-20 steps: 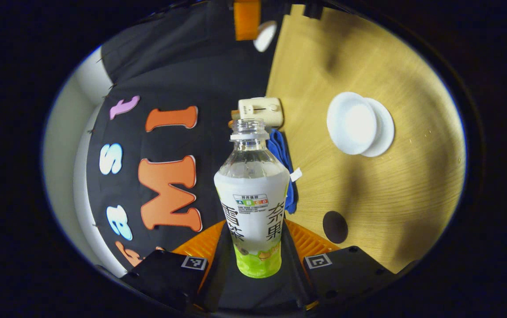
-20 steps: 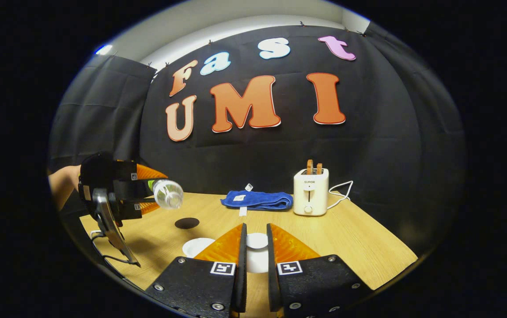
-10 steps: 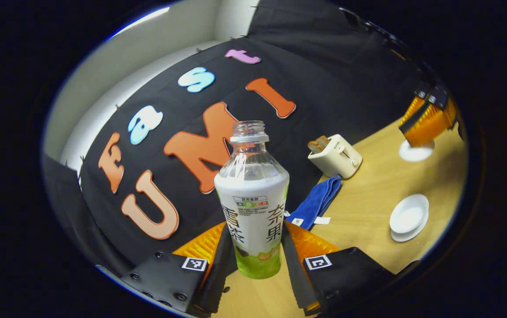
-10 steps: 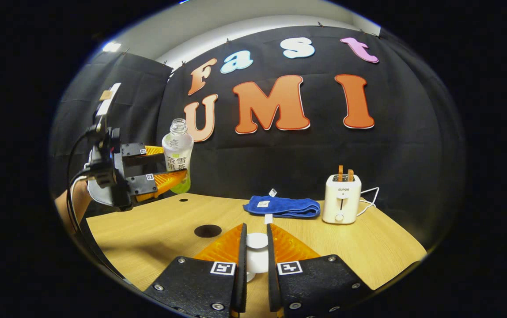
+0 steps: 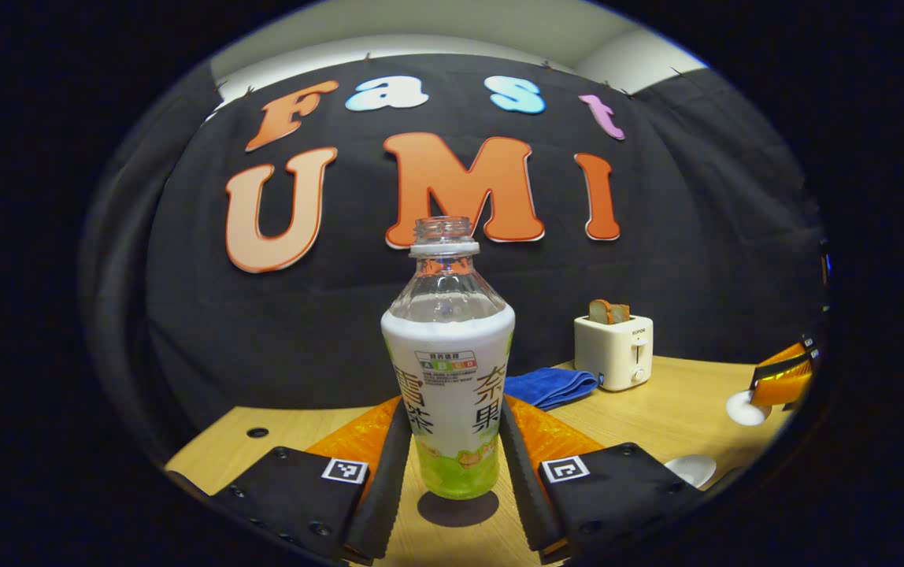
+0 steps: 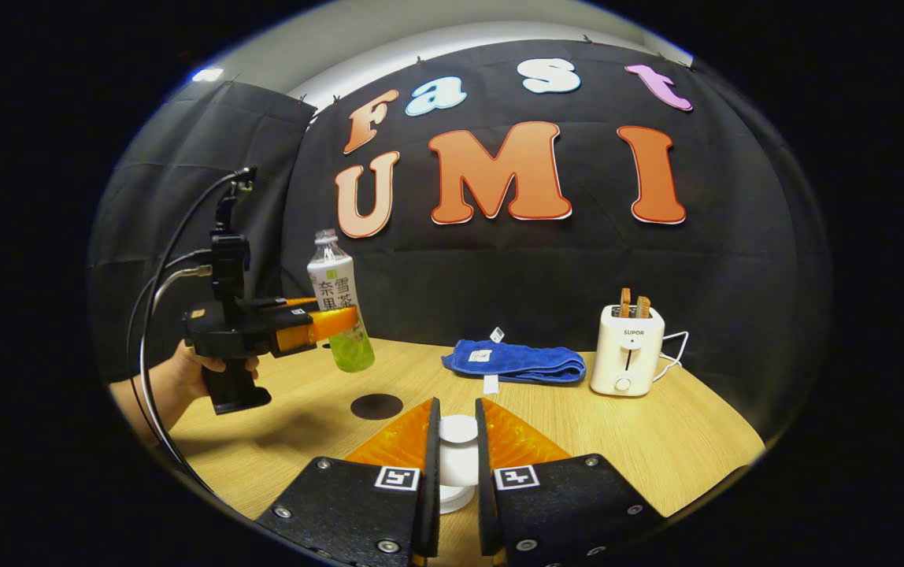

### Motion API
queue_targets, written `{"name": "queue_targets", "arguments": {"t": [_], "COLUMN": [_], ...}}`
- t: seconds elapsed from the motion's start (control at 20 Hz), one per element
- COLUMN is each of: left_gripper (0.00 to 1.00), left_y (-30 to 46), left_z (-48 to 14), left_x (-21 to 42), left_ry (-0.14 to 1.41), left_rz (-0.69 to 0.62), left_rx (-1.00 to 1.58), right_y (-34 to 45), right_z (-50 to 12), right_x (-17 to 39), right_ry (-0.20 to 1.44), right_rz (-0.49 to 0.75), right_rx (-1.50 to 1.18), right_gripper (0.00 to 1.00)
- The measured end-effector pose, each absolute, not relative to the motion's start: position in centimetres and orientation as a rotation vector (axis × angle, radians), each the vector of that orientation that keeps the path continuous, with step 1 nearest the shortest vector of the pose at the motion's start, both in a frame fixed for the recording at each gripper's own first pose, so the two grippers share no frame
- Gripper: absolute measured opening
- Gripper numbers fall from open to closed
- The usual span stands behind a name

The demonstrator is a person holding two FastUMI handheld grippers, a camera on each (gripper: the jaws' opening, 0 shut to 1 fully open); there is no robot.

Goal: Open the teacup lid with one hand, grasp the water bottle and pour water into the teacup with the other hand; after pouring, place the water bottle on the coaster and then close the teacup lid.

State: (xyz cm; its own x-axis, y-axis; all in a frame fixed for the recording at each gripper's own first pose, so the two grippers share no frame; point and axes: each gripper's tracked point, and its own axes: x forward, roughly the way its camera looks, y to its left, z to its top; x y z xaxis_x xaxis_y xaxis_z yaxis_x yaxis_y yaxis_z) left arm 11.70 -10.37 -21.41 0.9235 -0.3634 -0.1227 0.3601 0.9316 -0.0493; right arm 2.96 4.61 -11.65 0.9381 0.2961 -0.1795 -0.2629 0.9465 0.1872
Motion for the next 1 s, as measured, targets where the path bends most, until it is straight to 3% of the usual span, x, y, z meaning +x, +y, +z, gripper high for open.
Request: {"name": "queue_targets", "arguments": {"t": [0.1,0.2,0.3,0.4,0.45,0.8,1.0], "left_gripper": [0.63,0.68,0.63,0.67,0.64,0.63,0.73], "left_y": [-10.1,-10.2,-10.4,-10.6,-10.7,-11.4,-11.5], "left_z": [-24.0,-26.2,-27.5,-29.1,-30.0,-32.3,-32.6], "left_x": [12.4,13.2,14.0,14.2,14.4,15.0,14.3], "left_ry": [0.181,0.22,0.252,0.286,0.3,0.353,0.373], "left_rz": [-0.351,-0.342,-0.334,-0.33,-0.331,-0.334,-0.335], "left_rx": [-0.064,-0.093,-0.111,-0.115,-0.115,-0.091,-0.092], "right_y": [5.1,5.5,5.8,6.0,6.0,6.4,7.0], "right_z": [-12.1,-12.7,-13.2,-13.5,-13.7,-15.2,-16.0], "right_x": [3.0,3.1,3.3,3.4,3.4,3.8,3.8], "right_ry": [0.213,0.226,0.238,0.247,0.251,0.283,0.3], "right_rz": [0.295,0.302,0.307,0.311,0.31,0.324,0.335], "right_rx": [0.149,0.142,0.134,0.129,0.128,0.119,0.117], "right_gripper": [0.2,0.2,0.2,0.2,0.2,0.2,0.2]}}
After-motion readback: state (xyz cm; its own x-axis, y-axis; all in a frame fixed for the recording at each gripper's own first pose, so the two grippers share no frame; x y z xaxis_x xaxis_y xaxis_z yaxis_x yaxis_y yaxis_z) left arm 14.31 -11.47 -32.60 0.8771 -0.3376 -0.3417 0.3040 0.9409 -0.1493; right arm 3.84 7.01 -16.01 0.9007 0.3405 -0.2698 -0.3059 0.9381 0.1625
